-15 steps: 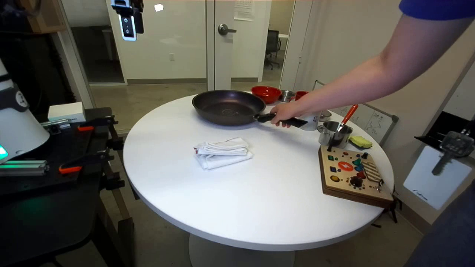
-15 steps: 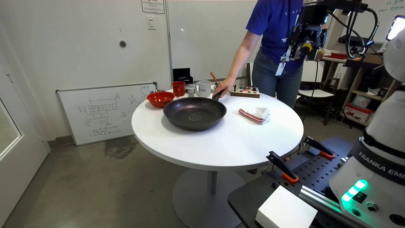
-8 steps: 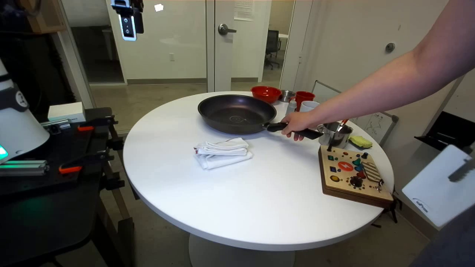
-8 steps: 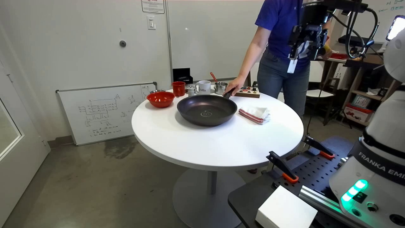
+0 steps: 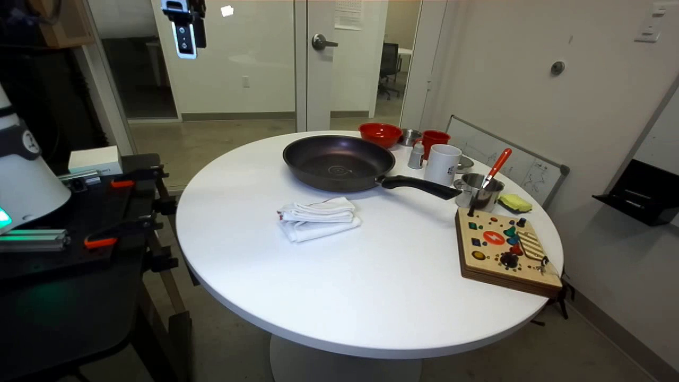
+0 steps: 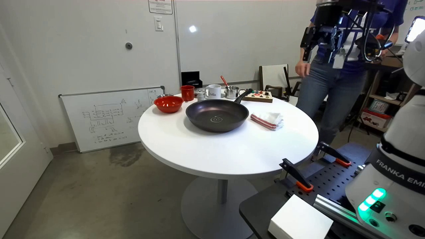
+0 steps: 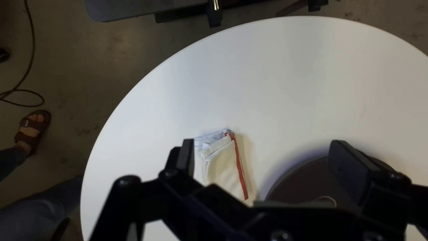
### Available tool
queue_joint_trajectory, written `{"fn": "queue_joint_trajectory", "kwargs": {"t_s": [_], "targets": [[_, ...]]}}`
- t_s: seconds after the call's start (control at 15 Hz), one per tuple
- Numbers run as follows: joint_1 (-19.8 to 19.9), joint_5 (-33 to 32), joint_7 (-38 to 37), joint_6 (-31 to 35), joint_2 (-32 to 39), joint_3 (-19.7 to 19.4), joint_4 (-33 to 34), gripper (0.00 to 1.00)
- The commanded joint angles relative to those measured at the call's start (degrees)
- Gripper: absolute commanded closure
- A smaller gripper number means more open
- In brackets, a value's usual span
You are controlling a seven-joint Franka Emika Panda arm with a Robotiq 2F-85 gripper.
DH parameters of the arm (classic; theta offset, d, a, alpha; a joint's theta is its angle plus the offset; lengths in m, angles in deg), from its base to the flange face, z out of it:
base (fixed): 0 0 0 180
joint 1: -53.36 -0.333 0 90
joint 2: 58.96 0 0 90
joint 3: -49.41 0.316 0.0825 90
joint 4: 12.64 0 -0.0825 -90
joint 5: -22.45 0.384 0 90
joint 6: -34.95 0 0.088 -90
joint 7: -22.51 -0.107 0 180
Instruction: Use the towel to wipe the pan
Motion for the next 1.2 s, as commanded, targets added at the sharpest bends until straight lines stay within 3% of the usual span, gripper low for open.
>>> {"fn": "queue_joint_trajectory", "kwargs": {"t_s": [0.0, 0.33, 0.6, 0.87, 0.93, 1.0, 1.07, 1.13], "targets": [[-3.4, 2.9, 1.0, 5.7, 2.2, 1.6, -1.7, 0.0], [-6.3, 0.1, -3.0, 27.1, 11.5, 7.9, -4.0, 0.0], [-5.6, -5.2, -6.7, 36.9, 19.1, 13.1, -5.5, 0.0], [-1.5, -19.5, -16.2, 41.3, 24.9, 17.4, -6.3, 0.0], [2.7, -24.6, -19.5, 41.6, 25.2, 21.2, -6.3, 0.0], [3.4, -29.2, -23.2, 42.3, 26.5, 21.2, -6.4, 0.0], [7.0, -33.8, -26.9, 41.6, 26.0, 24.3, -6.2, 0.0], [7.0, -38.6, -30.8, 41.4, 27.5, 23.6, -5.7, 0.0]]}}
